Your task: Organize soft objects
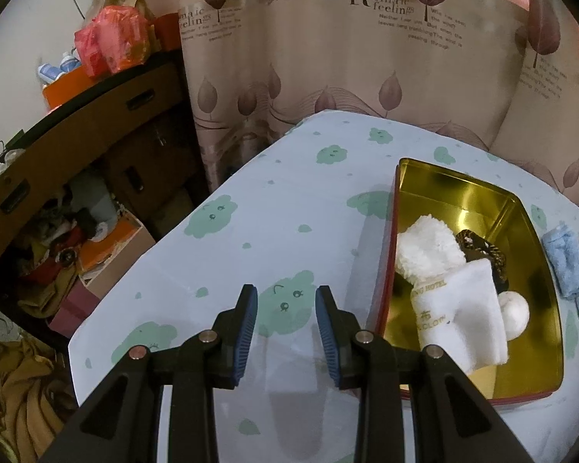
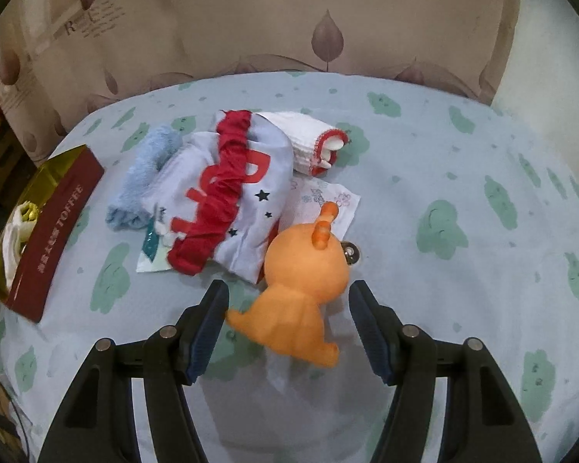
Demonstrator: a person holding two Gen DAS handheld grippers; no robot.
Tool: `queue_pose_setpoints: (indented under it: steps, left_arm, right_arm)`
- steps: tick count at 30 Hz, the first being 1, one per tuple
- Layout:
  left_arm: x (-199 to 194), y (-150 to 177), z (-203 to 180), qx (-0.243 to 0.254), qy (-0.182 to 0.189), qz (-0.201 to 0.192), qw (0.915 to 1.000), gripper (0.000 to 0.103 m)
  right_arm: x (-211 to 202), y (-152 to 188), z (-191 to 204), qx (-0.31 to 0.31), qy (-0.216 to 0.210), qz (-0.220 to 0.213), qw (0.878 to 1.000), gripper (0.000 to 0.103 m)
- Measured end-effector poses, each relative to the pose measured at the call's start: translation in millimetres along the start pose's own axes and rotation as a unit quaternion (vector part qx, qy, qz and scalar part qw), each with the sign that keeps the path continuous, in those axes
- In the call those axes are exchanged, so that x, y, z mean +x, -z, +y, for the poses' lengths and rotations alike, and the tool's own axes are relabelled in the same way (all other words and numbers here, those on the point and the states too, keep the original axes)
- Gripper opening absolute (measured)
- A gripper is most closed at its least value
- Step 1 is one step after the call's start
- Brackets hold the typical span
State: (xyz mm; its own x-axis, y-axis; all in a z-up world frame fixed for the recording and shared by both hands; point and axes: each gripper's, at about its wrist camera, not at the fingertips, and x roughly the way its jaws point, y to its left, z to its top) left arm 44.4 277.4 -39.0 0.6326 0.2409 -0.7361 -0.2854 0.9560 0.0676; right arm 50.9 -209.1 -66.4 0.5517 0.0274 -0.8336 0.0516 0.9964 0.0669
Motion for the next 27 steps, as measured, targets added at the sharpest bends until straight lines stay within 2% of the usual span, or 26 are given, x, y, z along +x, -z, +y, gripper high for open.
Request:
queue_pose_setpoints:
  steps: [5,10,17,21,24,27]
  left_arm:
    - [2,3,-4,0.008,-0.006,0.002,1.0000,0.032]
    - [-6,1,-13,0.018,-0.006,-0.011,0.9998,0.032]
    - [-31,-6,-53,0.044,0.041,-0.023,0.9979,0.032]
    - [-46,-11,-89,0.069,0.096,-0.017,0.9929,0.032]
    - [-54,-13,-120,0.094,0.127,-0.013,0.9874,0.032]
    - [-60,-13,-161,0.131,0.159,-0.007,0.9786,0.032]
  right_arm:
    - [18,-5,-7,0.013,-0.003,0.000,1.000,0.061]
    - [21,-2,-12,0.022,-0.019,-0.008,1.000,0.052]
    - [11,8,-21,0.019,-0.031,-0.020,0.999,0.046]
    - [2,10,-28,0.017,-0.026,-0.034,0.999,0.045]
    - [-6,10,-32,0.006,0.004,-0.051,0.999,0.045]
    - [-9,8,-41,-0.004,0.054,-0.061,0.997,0.045]
